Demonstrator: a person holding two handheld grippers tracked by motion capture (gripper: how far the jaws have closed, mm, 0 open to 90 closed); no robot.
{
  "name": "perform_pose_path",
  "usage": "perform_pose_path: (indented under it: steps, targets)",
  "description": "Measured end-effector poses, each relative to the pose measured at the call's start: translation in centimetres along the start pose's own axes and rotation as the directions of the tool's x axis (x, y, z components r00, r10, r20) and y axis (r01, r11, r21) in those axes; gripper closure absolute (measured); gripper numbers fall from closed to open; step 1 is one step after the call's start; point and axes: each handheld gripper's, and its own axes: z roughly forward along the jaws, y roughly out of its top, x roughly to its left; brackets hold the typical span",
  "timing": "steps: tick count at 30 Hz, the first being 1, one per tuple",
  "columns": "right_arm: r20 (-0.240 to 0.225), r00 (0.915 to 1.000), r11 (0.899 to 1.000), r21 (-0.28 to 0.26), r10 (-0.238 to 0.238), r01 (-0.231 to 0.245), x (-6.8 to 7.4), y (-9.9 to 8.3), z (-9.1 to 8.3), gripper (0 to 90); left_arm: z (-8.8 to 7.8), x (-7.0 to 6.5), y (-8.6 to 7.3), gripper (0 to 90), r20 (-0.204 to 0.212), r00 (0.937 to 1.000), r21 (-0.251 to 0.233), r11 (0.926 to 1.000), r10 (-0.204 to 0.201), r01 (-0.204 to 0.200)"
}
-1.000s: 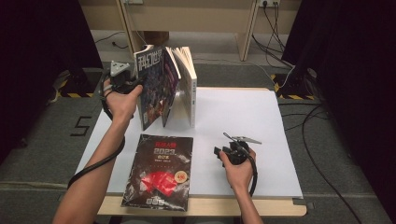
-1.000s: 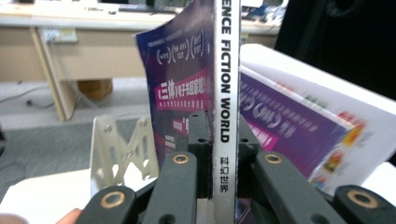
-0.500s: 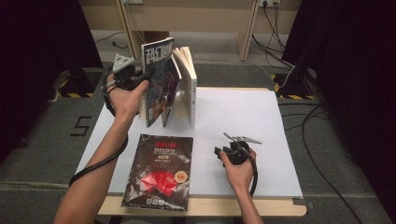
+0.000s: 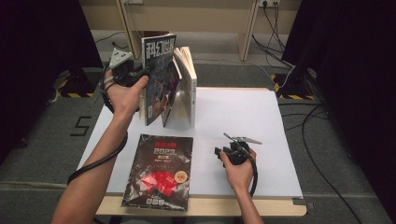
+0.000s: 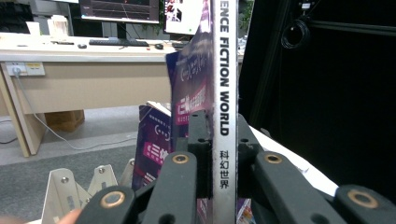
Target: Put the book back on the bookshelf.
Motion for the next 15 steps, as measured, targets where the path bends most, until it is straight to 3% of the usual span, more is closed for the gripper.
perform_pose_path:
  steps: [5, 10, 15]
  targets:
    - [0.003, 1.0, 1.0, 0.0, 0.0, 0.0, -0.1, 0.0, 0.0, 58.2, 0.2, 0.0, -0.1, 81.8, -0.018, 0.9998, -0.019, 0.9998, 0.005, -0.005]
    - [0.004, 1.0, 1.0, 0.006, -0.007, 0.007, -0.1, -0.1, 0.2, 58.2, 0.9, 0.1, 0.1, 81.9, -0.002, 1.0, -0.052, 0.9987, 0.005, -0.005]
    - [0.006, 1.0, 1.0, 0.011, -0.004, 0.004, -0.1, -0.2, 0.2, 58.2, 2.2, 0.8, -0.4, 81.8, -0.044, 0.9989, -0.064, 0.9977, 0.018, -0.021]
